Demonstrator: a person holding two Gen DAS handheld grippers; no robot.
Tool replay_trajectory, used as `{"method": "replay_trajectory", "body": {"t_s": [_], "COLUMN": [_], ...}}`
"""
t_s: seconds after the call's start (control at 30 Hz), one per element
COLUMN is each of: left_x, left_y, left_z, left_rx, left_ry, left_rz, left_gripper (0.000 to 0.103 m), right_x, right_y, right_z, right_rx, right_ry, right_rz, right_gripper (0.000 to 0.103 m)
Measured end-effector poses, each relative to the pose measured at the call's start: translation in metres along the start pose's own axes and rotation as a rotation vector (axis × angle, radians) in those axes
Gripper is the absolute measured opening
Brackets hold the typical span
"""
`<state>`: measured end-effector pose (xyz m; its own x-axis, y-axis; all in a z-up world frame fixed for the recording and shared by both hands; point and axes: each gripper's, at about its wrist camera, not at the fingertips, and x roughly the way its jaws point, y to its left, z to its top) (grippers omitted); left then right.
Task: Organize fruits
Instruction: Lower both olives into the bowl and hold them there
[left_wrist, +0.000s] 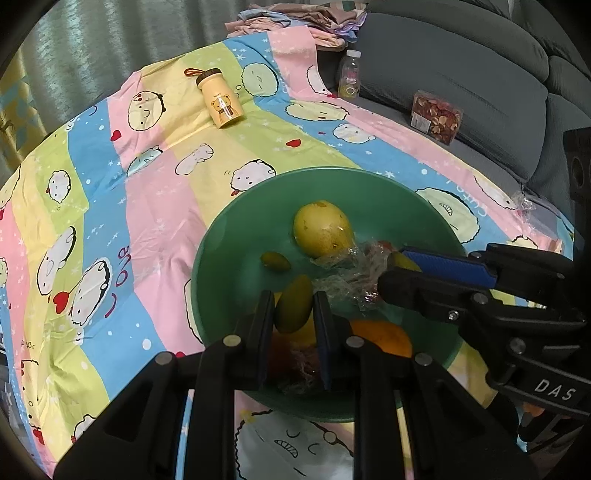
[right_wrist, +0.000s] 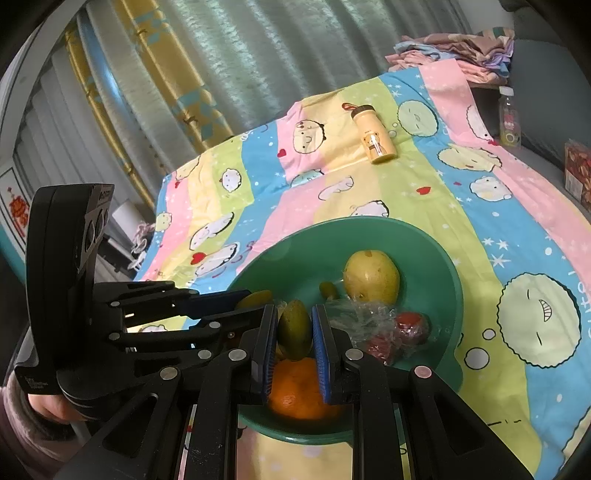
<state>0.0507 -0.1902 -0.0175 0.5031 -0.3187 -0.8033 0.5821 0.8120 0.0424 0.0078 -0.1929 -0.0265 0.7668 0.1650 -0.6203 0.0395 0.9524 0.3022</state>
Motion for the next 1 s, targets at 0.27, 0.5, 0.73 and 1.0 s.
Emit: {"method": "replay_trajectory", "body": {"t_s": [0.27,0.5,0.73,1.0], "left_x": [0.0026,0.005,0.0072,0.009], "left_y": [-0.0012,0.0002,0.0015,0.0026], "left_z": [-0.0002,-0.001,-0.0023,-0.0028], "left_rx": [0.006,0.011,0.014,0.02], "left_ry": [0.008,0.016,0.023,0.028], "left_rz": [0.004,0.006,0.012,0.018], "left_gripper": [0.021,0.021,0.021,0.021], "right_x": [0.0012,0.0026,0.006,0.008], "right_y": [0.0025,0.0025,0.0025,0.0039], "right_z": [-0.0001,0.0015,0.0028,0.0033], "right_rx": [-0.003,-0.006,-0.011,-0.017], "right_ry": [0.002,0.005,0.014,0.019], "right_rz": [-0.006,-0.013,-0.019,-0.029], "right_gripper": [0.021,0.02,0.02,0.02]}}
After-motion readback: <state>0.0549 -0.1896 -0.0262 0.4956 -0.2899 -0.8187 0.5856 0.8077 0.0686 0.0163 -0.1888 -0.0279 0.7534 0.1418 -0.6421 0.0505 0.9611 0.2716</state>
